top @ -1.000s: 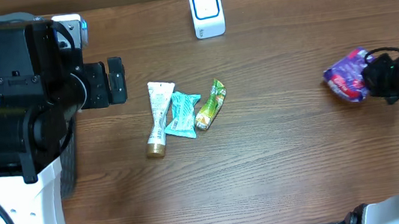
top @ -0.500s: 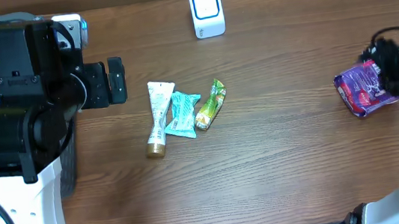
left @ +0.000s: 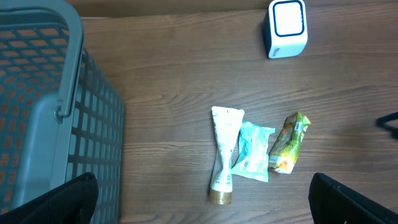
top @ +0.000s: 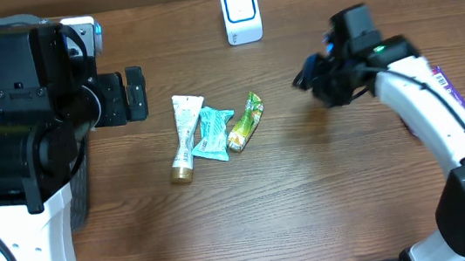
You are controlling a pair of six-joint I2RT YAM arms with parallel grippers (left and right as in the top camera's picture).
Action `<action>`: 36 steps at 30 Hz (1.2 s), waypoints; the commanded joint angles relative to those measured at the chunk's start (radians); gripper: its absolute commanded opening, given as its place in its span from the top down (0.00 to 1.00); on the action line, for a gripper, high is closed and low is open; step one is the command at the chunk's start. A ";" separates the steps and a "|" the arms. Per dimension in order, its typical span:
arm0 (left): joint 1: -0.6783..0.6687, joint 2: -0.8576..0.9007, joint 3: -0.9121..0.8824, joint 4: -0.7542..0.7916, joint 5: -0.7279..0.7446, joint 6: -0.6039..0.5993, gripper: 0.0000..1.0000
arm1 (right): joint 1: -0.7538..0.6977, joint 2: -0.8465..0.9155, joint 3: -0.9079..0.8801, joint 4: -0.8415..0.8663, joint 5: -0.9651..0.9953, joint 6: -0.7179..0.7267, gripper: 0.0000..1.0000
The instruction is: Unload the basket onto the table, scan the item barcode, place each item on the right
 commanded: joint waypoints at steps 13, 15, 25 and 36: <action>0.008 -0.001 0.008 0.001 -0.003 0.008 0.00 | 0.305 0.143 -0.050 0.285 0.178 0.006 0.96; 0.008 -0.001 0.008 0.001 -0.003 0.008 0.01 | 0.312 0.158 -0.050 0.304 0.180 -0.006 0.96; 0.008 -0.001 0.008 0.001 -0.003 0.008 0.00 | 0.312 0.216 -0.050 0.346 0.163 -0.017 0.96; 0.008 -0.001 0.008 0.001 -0.003 0.008 0.00 | 0.307 0.303 -0.050 0.283 0.140 0.164 0.96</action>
